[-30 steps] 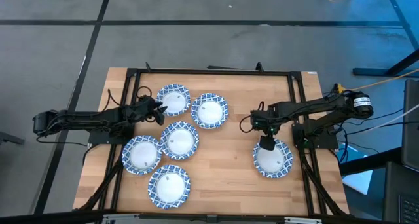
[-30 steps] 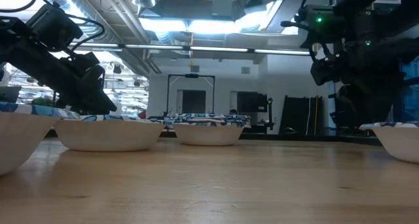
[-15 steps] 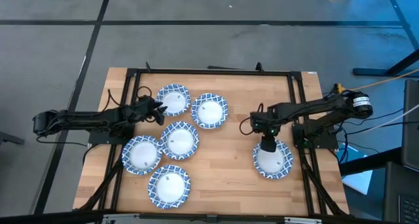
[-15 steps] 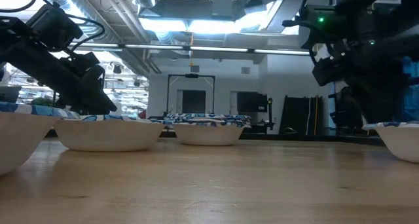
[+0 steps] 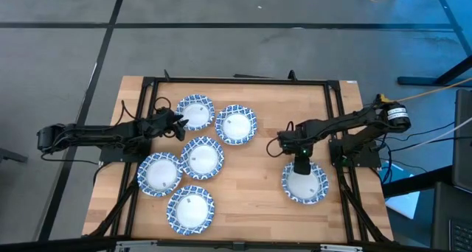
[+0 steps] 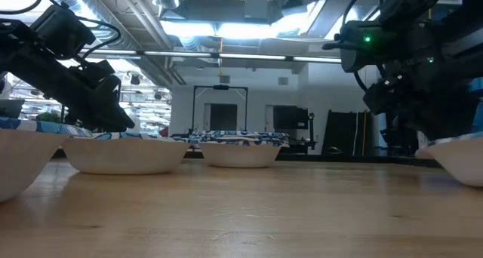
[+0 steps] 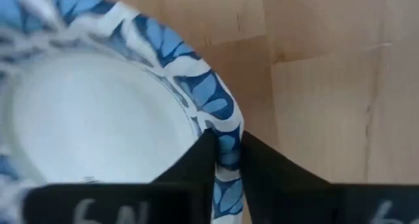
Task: Nest bowls inside each other
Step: Stack the white and blue bowl on the white and blue bowl on the table
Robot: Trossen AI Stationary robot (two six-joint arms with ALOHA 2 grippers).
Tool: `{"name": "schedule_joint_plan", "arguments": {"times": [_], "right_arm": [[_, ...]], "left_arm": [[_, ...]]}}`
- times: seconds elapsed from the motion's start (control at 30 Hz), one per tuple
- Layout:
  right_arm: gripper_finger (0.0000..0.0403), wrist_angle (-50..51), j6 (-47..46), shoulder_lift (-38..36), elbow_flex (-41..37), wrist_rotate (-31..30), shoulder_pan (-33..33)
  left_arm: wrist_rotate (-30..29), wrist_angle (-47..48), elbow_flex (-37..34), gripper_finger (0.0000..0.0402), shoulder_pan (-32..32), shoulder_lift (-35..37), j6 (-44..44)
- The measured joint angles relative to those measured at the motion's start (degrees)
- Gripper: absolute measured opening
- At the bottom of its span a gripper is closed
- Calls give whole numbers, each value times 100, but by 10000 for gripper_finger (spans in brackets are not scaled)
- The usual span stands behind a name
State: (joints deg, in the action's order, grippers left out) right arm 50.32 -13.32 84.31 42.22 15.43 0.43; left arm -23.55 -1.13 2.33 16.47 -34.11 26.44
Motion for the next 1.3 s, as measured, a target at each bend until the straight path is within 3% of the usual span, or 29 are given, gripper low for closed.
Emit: {"name": "schedule_joint_plan", "arguments": {"times": [0.13,0.3,0.53,0.6,0.73,1.0,1.3], "right_arm": [[11,-64,-52,-28,0,150,-13],[12,-341,-308,-96,164,297,-286],[7,-389,-313,-96,1391,296,-864],[8,-417,-291,-85,1857,144,-1014],[5,-811,-304,70,2774,-831,-1259],[5,-1178,516,1214,4224,-1113,-1709],[5,-1143,908,2671,4915,-1058,-2162]], "left_arm": [[2,0,0,163,0,1,1],[2,-2,0,163,2,1,4],[4,-2,-2,163,0,0,33],[4,-2,-1,163,1,2,35],[4,-2,-2,163,2,0,35],[4,-2,0,163,1,1,17],[5,-2,0,163,2,0,-4]]}}
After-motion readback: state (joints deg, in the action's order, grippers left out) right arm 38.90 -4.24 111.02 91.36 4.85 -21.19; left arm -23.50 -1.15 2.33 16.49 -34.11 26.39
